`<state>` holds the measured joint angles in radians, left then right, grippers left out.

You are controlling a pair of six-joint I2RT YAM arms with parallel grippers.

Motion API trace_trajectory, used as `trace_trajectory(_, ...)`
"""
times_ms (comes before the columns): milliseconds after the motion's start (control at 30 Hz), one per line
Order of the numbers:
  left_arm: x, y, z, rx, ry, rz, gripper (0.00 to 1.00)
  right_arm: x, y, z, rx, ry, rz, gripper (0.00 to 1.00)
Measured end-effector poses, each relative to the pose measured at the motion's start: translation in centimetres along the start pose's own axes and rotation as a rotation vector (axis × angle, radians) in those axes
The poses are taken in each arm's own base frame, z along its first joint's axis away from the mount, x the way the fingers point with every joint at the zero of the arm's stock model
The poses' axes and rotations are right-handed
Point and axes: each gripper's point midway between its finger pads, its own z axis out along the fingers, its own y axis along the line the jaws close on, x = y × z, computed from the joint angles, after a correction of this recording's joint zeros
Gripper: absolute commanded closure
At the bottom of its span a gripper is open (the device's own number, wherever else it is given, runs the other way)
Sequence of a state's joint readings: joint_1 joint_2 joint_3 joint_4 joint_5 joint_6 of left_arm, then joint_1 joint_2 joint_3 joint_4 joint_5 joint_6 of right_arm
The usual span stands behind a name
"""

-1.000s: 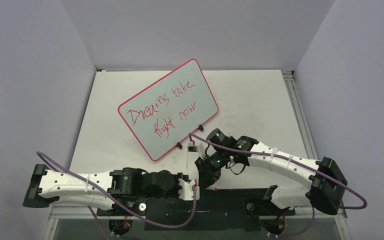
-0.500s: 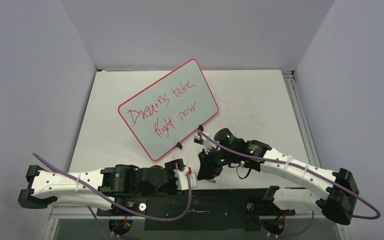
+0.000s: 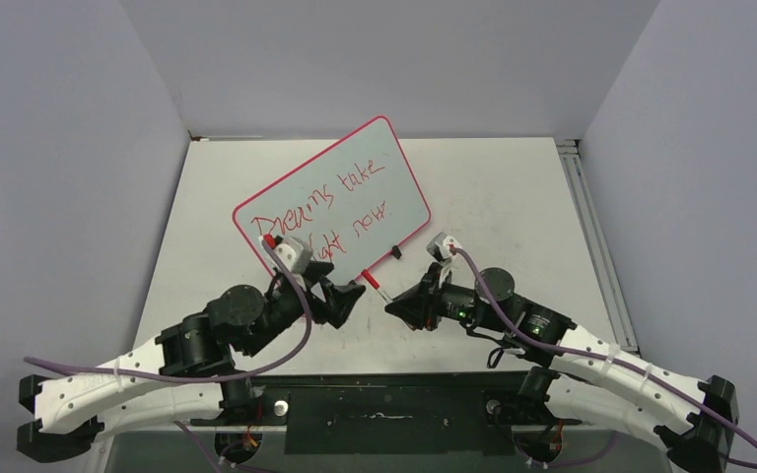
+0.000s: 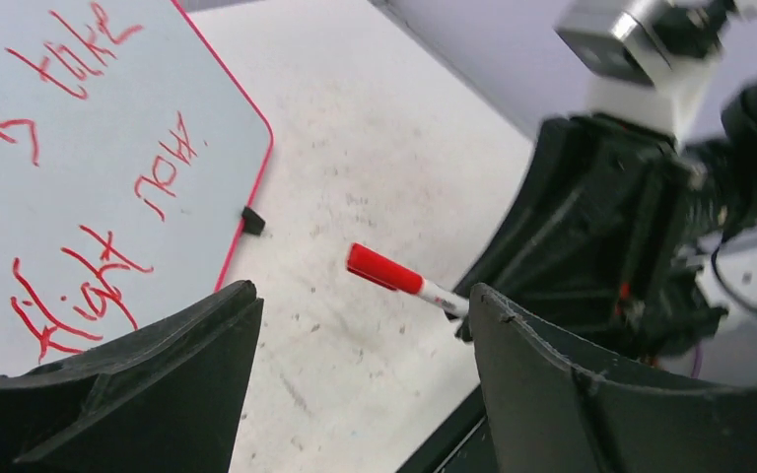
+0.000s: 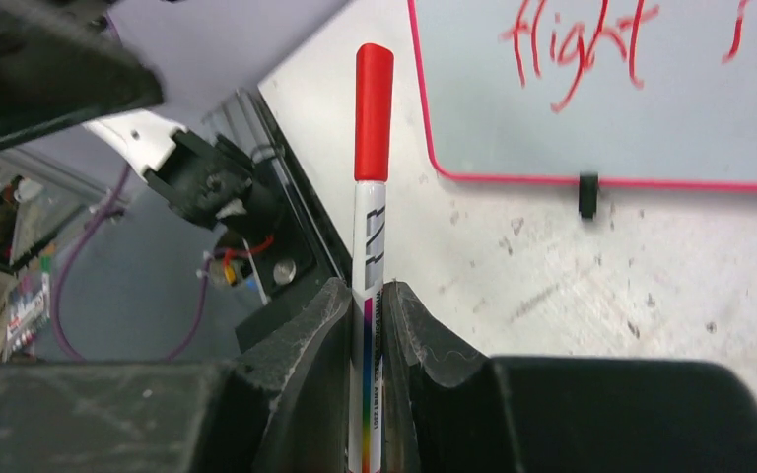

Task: Write a sentence on the whiteboard
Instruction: Close the whiteboard marker at the center of the board.

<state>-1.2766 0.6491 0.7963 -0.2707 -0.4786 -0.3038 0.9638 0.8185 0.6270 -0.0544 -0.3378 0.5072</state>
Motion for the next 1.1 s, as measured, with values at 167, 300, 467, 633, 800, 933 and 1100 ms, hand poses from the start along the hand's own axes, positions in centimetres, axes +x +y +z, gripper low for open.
trace_trajectory(167, -4.1, 1.6, 1.3, -0.043, -0.117, -0.201, 0.24, -3.7, 1.8, -0.2, -0.075, -0.171, -0.025, 0.95)
trace_trajectory(300, -5.8, 0.8, 2.6, 0.026, -0.156, -0.315, 0.23, -5.8, 2.9, -0.2, -0.121, -0.256, -0.04, 0.95)
trace_trajectory(467, -5.9, -0.9, 3.5, 0.119, -0.136, -0.385, 0.26, -6.6, 3.5, -0.1, -0.155, -0.292, -0.041, 0.95)
trace_trajectory(633, -6.1, -1.5, 3.5, 0.168, -0.145, -0.45, 0.44, -6.5, 3.9, 0.0, -0.189, -0.305, -0.024, 0.95)
trace_trajectory(800, -5.4, -1.2, 3.6, 0.176, -0.147, -0.506, 0.55, -6.6, 4.3, -0.1, -0.215, -0.318, -0.012, 0.95)
trace_trajectory(933, -5.5, -1.3, 3.6, 0.188, -0.149, -0.533, 0.65, -6.7, 4.5, -0.2, -0.225, -0.319, -0.008, 0.95)
trace_trajectory(1100, -5.8, -1.6, 3.5, 0.206, -0.158, -0.556, 0.85, -6.3, 4.3, 0.3, -0.223, -0.302, -0.001, 0.95)
